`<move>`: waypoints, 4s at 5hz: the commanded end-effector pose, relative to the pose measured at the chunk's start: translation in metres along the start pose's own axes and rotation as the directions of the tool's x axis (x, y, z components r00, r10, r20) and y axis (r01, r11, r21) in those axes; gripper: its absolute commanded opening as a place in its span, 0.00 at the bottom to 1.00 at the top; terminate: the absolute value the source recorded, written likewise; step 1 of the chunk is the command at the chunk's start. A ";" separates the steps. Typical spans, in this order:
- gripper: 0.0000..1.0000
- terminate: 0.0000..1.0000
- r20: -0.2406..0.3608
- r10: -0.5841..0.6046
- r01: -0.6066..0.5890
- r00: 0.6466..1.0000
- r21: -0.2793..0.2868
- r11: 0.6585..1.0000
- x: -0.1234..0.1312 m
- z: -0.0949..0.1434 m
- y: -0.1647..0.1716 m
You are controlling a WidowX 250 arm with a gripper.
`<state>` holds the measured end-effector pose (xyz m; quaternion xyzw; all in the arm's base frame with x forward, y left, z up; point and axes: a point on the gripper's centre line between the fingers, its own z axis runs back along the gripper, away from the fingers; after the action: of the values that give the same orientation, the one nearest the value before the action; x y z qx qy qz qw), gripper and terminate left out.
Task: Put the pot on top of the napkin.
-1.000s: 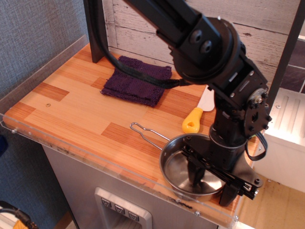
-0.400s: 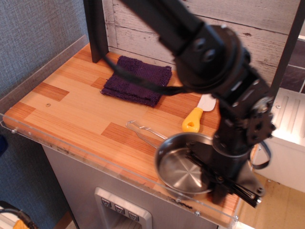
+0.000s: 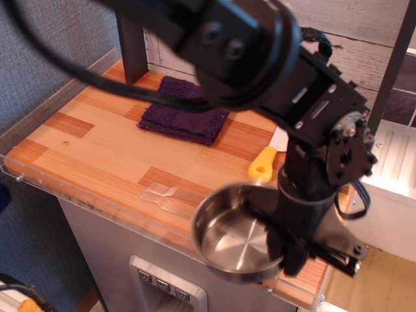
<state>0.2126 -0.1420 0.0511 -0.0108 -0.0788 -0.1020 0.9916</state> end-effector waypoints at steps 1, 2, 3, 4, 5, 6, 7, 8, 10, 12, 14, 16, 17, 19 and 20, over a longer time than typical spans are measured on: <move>0.00 0.00 0.054 -0.066 0.067 0.996 -0.016 0.998 0.010 0.046 0.060; 0.00 0.00 0.021 -0.146 0.145 0.989 0.023 0.989 0.037 0.036 0.103; 0.00 0.00 -0.023 -0.128 0.129 0.992 0.053 0.990 0.056 0.021 0.129; 0.00 0.00 -0.031 -0.138 0.139 0.990 0.052 0.989 0.074 0.012 0.140; 0.00 0.00 -0.041 -0.123 0.126 0.992 0.083 0.989 0.097 0.006 0.151; 0.00 0.00 -0.029 -0.110 0.112 0.994 0.114 0.987 0.116 0.013 0.166; 0.00 0.00 -0.020 -0.077 0.079 0.997 0.142 0.987 0.125 0.021 0.188; 0.00 0.00 -0.030 -0.052 0.056 0.998 0.158 0.986 0.125 0.021 0.203; 0.00 0.00 -0.066 -0.055 0.062 0.996 0.099 0.993 0.117 -0.008 0.194; 0.00 0.00 -0.138 -0.025 0.043 0.990 0.134 0.990 0.112 -0.037 0.203; 1.00 0.00 -0.045 0.018 -0.014 0.999 0.090 0.996 0.104 -0.010 0.191; 1.00 0.00 0.115 0.207 -0.209 0.971 0.002 0.978 0.057 0.052 0.176; 1.00 0.00 0.070 0.207 -0.209 0.976 0.018 0.978 0.028 0.054 0.158; 1.00 0.00 0.020 0.177 -0.178 0.984 0.046 0.983 -0.001 0.048 0.145; 1.00 0.00 -0.022 0.111 -0.110 0.994 0.035 0.993 -0.002 0.046 0.151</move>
<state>0.2342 0.0057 0.0873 0.0024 -0.0529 -0.0428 0.9977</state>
